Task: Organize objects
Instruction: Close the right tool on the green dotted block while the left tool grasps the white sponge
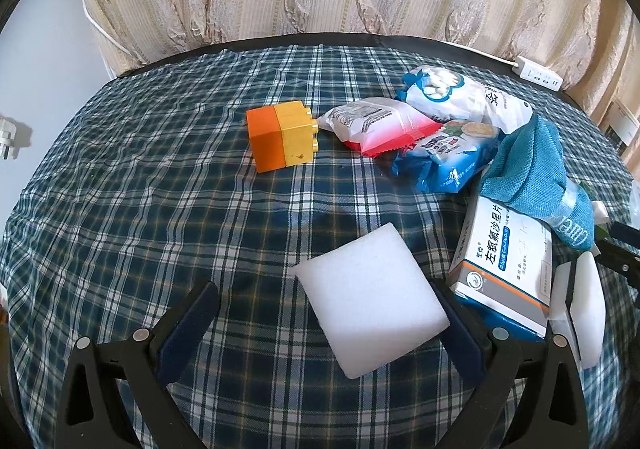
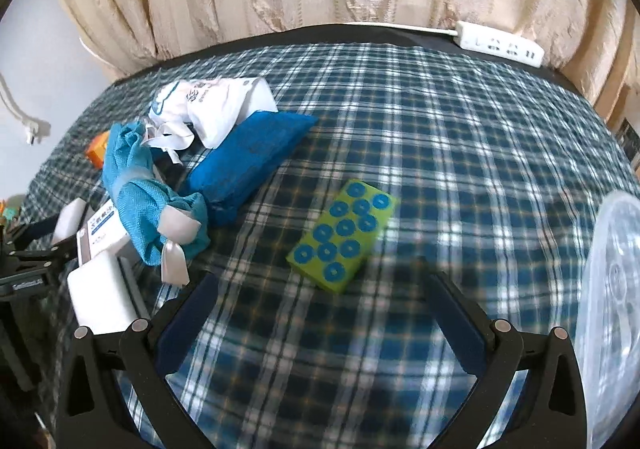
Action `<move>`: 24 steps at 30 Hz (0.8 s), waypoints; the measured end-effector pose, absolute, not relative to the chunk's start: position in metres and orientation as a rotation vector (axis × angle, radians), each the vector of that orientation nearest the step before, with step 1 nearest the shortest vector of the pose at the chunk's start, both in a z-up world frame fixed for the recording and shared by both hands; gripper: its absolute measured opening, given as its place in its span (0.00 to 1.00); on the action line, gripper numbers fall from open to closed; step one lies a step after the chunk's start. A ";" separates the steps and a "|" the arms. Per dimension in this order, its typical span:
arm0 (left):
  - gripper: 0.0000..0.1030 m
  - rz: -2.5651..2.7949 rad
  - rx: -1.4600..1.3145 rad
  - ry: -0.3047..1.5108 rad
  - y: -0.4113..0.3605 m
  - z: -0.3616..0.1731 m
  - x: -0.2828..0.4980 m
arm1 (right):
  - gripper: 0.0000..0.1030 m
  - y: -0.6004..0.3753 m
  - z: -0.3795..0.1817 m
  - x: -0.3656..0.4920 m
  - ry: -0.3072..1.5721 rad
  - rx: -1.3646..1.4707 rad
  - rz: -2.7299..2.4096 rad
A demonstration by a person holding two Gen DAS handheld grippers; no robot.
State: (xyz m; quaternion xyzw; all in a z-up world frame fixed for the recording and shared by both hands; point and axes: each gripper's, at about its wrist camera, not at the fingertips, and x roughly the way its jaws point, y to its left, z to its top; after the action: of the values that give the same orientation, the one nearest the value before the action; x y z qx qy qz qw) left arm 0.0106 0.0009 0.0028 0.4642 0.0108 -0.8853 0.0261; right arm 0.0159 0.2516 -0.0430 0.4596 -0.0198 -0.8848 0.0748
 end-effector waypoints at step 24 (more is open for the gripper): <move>1.00 -2.756 1.425 0.019 0.004 0.010 0.025 | 0.77 0.252 -0.041 -0.003 -0.085 1.321 -2.733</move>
State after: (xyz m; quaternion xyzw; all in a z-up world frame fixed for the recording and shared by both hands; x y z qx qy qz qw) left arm 0.0245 0.0038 0.0100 0.4590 0.0061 -0.8882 0.0193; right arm -0.0033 0.2520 -0.0412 0.4344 -0.0280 -0.8988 0.0523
